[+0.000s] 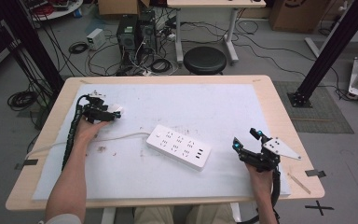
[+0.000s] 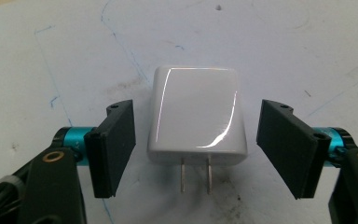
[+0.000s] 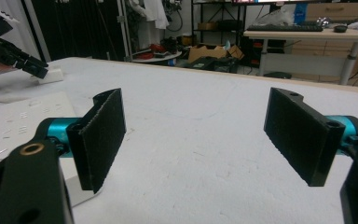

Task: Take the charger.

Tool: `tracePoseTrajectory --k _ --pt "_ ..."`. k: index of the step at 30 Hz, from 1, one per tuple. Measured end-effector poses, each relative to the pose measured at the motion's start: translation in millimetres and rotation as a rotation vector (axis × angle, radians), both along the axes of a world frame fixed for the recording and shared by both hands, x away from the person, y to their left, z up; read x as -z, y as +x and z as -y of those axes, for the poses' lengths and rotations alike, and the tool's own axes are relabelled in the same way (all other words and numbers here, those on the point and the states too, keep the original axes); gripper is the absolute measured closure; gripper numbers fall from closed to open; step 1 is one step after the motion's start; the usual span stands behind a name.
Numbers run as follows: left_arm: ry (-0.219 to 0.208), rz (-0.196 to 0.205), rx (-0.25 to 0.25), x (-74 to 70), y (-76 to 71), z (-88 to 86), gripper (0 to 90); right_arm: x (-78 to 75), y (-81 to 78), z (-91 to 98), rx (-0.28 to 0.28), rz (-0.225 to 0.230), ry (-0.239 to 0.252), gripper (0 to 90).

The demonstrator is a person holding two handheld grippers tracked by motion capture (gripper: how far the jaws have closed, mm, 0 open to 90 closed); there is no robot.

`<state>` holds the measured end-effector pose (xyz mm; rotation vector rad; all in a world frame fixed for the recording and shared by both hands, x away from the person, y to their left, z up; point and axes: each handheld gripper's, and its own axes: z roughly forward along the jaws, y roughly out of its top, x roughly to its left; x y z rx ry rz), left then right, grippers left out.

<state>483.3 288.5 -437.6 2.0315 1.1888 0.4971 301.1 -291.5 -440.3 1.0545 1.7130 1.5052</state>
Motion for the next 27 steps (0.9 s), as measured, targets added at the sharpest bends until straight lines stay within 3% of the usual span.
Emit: tracePoseTrajectory --k 3,7,12,27 --pt "0.028 -0.003 0.012 1.2 0.8 1.3 32.1 -0.1 -0.1 -0.8 -0.004 -0.003 -0.003 21.0" --pt "0.026 -0.001 0.012 1.8 0.8 2.6 34.5 -0.2 0.0 -0.9 -0.003 -0.001 -0.005 21.0" --pt "0.060 -0.003 0.015 2.8 1.0 5.8 42.1 -0.1 0.1 -1.3 -0.003 0.002 -0.010 21.0" --pt "0.082 -0.008 -0.002 1.7 -0.5 7.9 42.3 -0.1 0.0 -1.3 -0.003 0.000 -0.009 21.0"
